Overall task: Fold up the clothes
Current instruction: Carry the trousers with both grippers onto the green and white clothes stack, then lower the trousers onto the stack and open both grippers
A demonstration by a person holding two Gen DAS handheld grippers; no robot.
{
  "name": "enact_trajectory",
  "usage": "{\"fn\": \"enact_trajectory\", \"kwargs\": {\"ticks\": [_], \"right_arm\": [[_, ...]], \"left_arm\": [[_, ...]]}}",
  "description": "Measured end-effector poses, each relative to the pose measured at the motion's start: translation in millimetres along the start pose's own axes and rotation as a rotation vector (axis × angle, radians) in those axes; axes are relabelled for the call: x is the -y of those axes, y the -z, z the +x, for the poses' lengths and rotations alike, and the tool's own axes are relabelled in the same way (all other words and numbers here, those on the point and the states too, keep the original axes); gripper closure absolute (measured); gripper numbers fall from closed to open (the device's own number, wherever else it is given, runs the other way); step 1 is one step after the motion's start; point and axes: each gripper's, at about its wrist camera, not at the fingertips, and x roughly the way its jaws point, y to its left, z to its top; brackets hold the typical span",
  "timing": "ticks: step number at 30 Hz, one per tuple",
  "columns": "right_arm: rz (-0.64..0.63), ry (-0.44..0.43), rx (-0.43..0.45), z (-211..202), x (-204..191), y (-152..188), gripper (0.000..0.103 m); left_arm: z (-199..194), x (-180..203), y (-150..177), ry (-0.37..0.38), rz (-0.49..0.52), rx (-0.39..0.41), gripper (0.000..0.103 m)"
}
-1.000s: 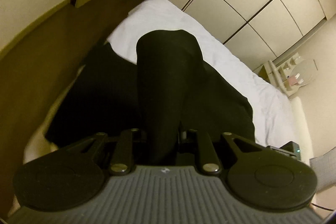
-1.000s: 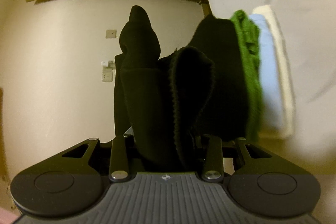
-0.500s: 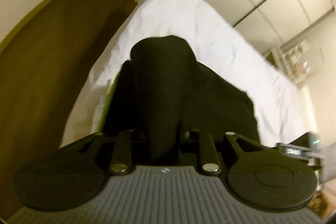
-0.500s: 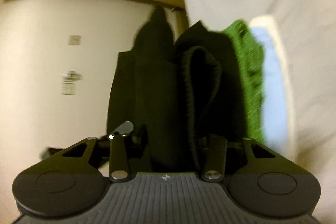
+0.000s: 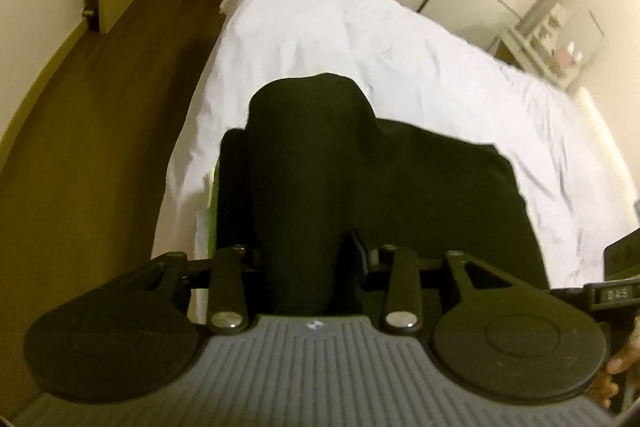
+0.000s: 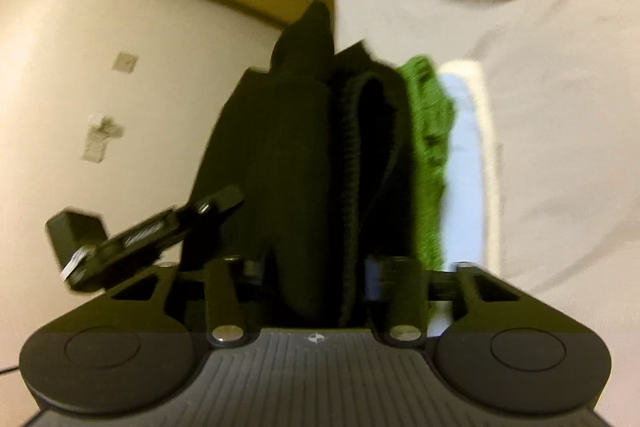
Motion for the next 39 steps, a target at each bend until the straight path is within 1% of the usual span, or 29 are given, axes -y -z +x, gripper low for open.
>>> {"fn": "enact_trajectory", "kwargs": {"ticks": [1,2,3,6,8,10,11,13,15,16,18,21,23,24,25,26,27,28,29,30,32,33,34,36,37,39], "right_arm": [[-0.01,0.012,0.012,-3,-3,-3,0.043],[-0.021,0.025,0.023,-7,-6,-5,0.041],[-0.043,0.043,0.039,-10,-9,-8,0.039],[-0.135,0.119,0.1,-27,-23,-9,0.039],[-0.285,0.189,0.171,-43,-46,0,0.039],[-0.493,0.237,0.234,-51,-75,16,0.039],[-0.592,0.234,0.24,-51,-86,25,0.039],[-0.763,0.202,0.2,-45,-101,44,0.043],[-0.876,0.233,0.12,-30,-102,60,0.044],[-0.898,0.261,0.084,-21,-96,64,0.043],[-0.917,0.302,0.027,-4,-84,70,0.043],[-0.91,0.304,0.01,1,-84,70,0.04],[-0.9,0.305,0.006,-3,-89,70,0.036],[-0.895,0.306,0.004,-4,-91,70,0.031],[-0.874,0.309,0.009,-7,-91,67,0.023],[-0.852,0.311,0.014,-9,-90,62,0.017],[-0.831,0.294,0.012,-15,-91,61,0.009],[-0.811,0.276,0.009,-22,-92,60,0.005],[-0.799,0.265,0.009,-27,-92,60,0.003],[-0.794,0.262,0.009,-33,-95,63,0.003],[-0.795,0.273,0.013,-43,-100,65,0.003],[-0.801,0.288,0.017,-49,-101,66,0.003],[-0.811,0.296,0.02,-54,-101,68,0.003],[-0.83,0.301,0.026,-66,-100,71,0.003],[-0.839,0.301,0.036,-73,-101,72,0.003],[-0.853,0.296,0.044,-87,-100,74,0.003]], "left_arm": [[-9,0,2,-0.023,-0.005,0.019,0.067],[-19,0,5,-0.05,-0.008,0.04,0.067],[-32,1,9,-0.083,-0.01,0.062,0.072],[-72,16,23,-0.186,0.026,0.135,0.074],[-93,37,36,-0.211,0.09,0.182,0.074],[-102,55,52,-0.215,0.155,0.201,0.073],[-100,63,61,-0.216,0.188,0.198,0.073],[-88,73,82,-0.224,0.239,0.169,0.073],[-65,73,96,-0.265,0.247,0.106,0.073],[-54,71,103,-0.295,0.253,0.079,0.073],[-41,70,110,-0.324,0.241,0.056,0.073],[-44,72,109,-0.344,0.19,0.077,0.073],[-51,77,107,-0.365,0.143,0.076,0.073],[-55,80,106,-0.386,0.117,0.071,0.072],[-60,85,105,-0.415,0.085,0.064,0.07],[-64,91,106,-0.439,0.06,0.062,0.067],[-71,98,107,-0.464,0.039,0.064,0.062],[-79,108,109,-0.488,0.02,0.07,0.057],[-87,119,111,-0.512,0.002,0.076,0.049],[-95,130,114,-0.528,-0.011,0.086,0.044],[-111,151,122,-0.557,-0.031,0.097,0.04],[-119,161,126,-0.574,-0.037,0.096,0.035],[-126,171,130,-0.595,-0.042,0.097,0.033],[-140,188,136,-0.637,-0.049,0.104,0.024],[-144,198,138,-0.655,-0.05,0.112,0.022],[-153,215,145,-0.69,-0.061,0.128,0.014]]}}
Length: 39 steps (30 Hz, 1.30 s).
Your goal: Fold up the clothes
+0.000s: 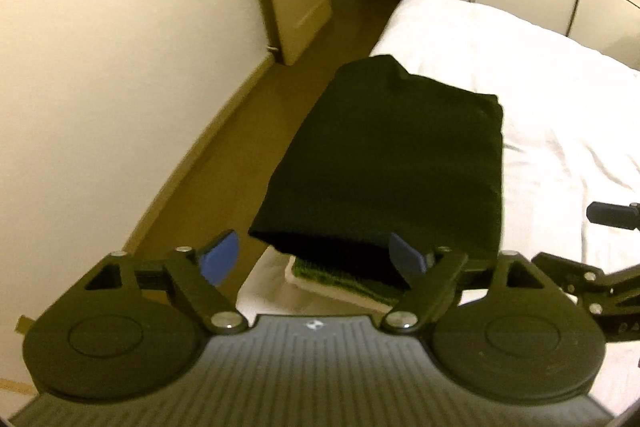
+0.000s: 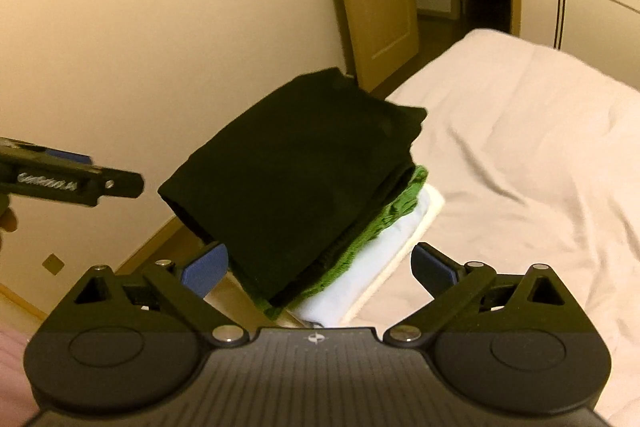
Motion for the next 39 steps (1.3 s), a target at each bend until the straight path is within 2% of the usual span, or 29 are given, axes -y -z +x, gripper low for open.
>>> {"fn": "enact_trajectory", "kwargs": {"ticks": [5,9,17,22,27,29,32,34,36,39], "right_arm": [[-0.044,-0.021,0.022,-37,5,8,0.001],[-0.086,-0.033,0.026,-68,12,19,0.001],[-0.145,-0.11,0.033,-132,47,40,0.0],[-0.264,-0.13,0.075,-169,62,48,0.0],[-0.32,-0.153,0.108,-194,80,54,0.0],[-0.3,-0.187,0.121,-204,91,57,0.0],[-0.205,-0.241,0.119,-211,114,59,0.0],[-0.17,-0.257,0.077,-209,126,57,0.0],[-0.199,-0.236,0.027,-203,130,55,0.0],[-0.273,-0.198,0.002,-196,132,56,0.0]], "left_arm": [[-43,21,17,-0.066,-0.058,0.029,0.004],[-69,44,32,-0.119,-0.104,0.032,0.001],[-122,108,63,-0.181,-0.201,0.032,0.001],[-149,149,85,-0.242,-0.269,0.036,0.001],[-164,182,102,-0.275,-0.337,0.031,0.001],[-168,192,108,-0.284,-0.373,0.027,0.001],[-169,206,116,-0.299,-0.408,0.002,0.001],[-166,212,121,-0.298,-0.436,-0.024,0.001],[-166,218,124,-0.304,-0.476,-0.037,0.001],[-164,229,128,-0.305,-0.508,-0.042,0.001]]}}
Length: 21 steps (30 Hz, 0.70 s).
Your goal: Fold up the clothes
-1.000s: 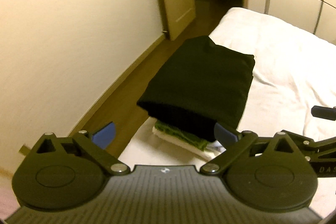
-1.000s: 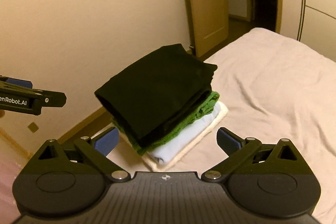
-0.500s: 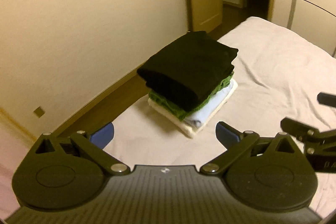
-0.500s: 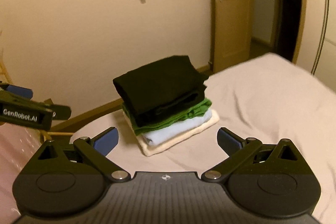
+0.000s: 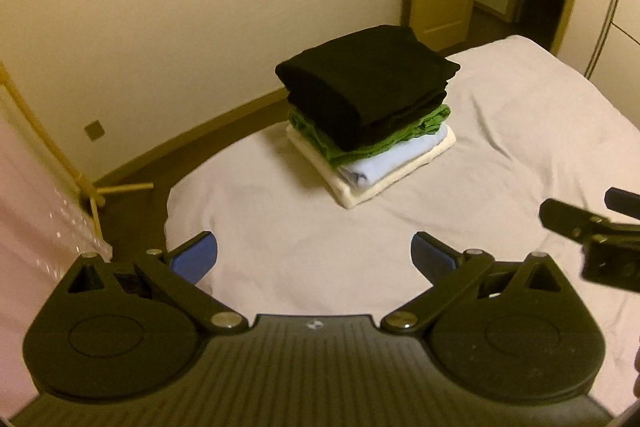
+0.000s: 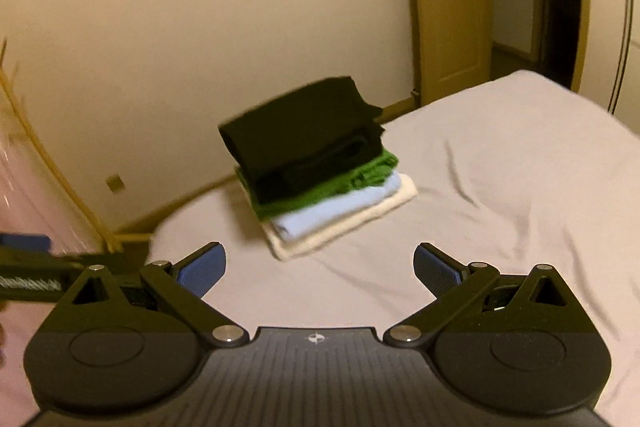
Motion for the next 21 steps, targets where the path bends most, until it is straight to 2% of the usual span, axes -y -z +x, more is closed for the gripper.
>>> {"fn": "enact_trajectory", "kwargs": {"ticks": [10,21], "right_arm": [[-0.104,0.006,-0.072,21,13,9,0.0],[-0.108,0.005,-0.148,62,45,0,0.0]], "left_arm": [[16,37,3,-0.045,-0.027,-0.022,0.001],[52,64,-1,-0.078,-0.047,-0.08,0.001]]}}
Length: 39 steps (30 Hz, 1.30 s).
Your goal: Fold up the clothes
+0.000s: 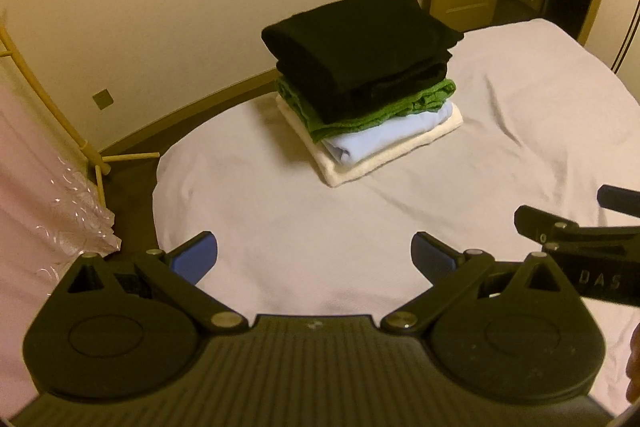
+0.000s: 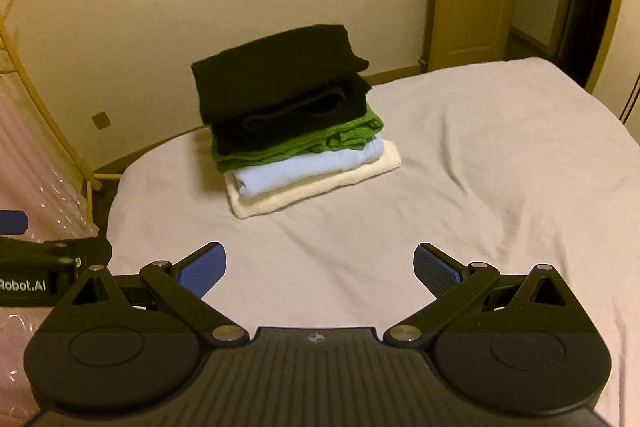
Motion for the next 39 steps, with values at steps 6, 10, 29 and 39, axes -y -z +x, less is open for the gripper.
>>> {"fn": "enact_trajectory", "kwargs": {"ticks": [6,10,29,39], "right_arm": [[-0.003,0.006,-0.033,17,13,-5,0.0],[-0.002,0.007,-0.058,31,20,-7,0.0],[0.009,-0.015,-0.146,79,31,-15,0.0],[0.012,-0.021,-0.149,78,25,-17,0.0]], "left_arm": [[19,11,-3,0.0,0.002,-0.031,0.001],[35,18,-5,-0.008,0.009,-0.05,0.001],[91,27,-13,-0.013,0.026,-0.15,0.001],[92,25,-13,-0.023,0.045,-0.129,0.001]]}}
